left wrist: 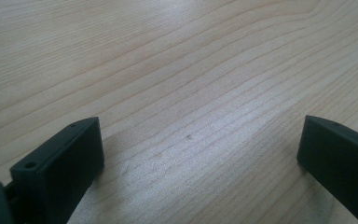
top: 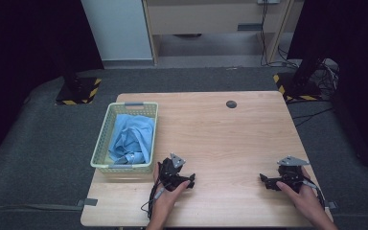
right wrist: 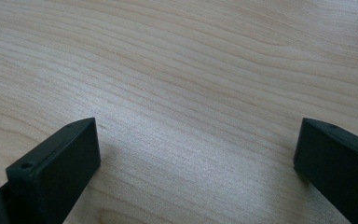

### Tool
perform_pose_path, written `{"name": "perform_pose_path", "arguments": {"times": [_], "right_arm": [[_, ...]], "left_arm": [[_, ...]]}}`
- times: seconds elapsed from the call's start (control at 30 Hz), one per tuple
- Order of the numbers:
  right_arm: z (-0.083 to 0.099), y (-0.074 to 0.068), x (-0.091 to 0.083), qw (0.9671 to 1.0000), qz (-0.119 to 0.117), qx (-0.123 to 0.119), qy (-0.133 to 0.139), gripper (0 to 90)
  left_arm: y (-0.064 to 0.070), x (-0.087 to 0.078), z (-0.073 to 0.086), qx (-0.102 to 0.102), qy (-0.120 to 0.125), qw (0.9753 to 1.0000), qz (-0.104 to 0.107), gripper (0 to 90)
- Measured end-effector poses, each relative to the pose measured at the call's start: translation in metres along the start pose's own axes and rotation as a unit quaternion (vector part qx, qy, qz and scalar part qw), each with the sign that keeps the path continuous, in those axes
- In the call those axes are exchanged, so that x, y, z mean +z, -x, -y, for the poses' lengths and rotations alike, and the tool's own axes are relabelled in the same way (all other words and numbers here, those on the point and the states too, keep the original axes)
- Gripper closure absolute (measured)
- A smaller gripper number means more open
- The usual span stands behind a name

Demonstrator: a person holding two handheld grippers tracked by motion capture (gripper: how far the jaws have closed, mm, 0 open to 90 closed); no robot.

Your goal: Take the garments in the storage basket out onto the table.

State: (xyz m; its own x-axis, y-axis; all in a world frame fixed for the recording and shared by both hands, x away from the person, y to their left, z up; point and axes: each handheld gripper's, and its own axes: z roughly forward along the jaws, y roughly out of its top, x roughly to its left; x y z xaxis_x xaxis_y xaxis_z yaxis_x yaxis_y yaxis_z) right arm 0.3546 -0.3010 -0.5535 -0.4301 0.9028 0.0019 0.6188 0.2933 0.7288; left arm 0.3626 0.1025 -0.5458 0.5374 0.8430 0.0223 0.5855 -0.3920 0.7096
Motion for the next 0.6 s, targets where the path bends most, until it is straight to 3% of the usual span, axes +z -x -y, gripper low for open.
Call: {"name": "perform_pose_path", "arguments": {"times": [0.6], "right_arm": [[0.0003,-0.0021,-0.0007,1.0,0.0,-0.001,-0.001,0.8]], "left_arm": [[0.0017,0.0006,-0.0006,0.006,0.001,1.0,0.008,0.0]]}}
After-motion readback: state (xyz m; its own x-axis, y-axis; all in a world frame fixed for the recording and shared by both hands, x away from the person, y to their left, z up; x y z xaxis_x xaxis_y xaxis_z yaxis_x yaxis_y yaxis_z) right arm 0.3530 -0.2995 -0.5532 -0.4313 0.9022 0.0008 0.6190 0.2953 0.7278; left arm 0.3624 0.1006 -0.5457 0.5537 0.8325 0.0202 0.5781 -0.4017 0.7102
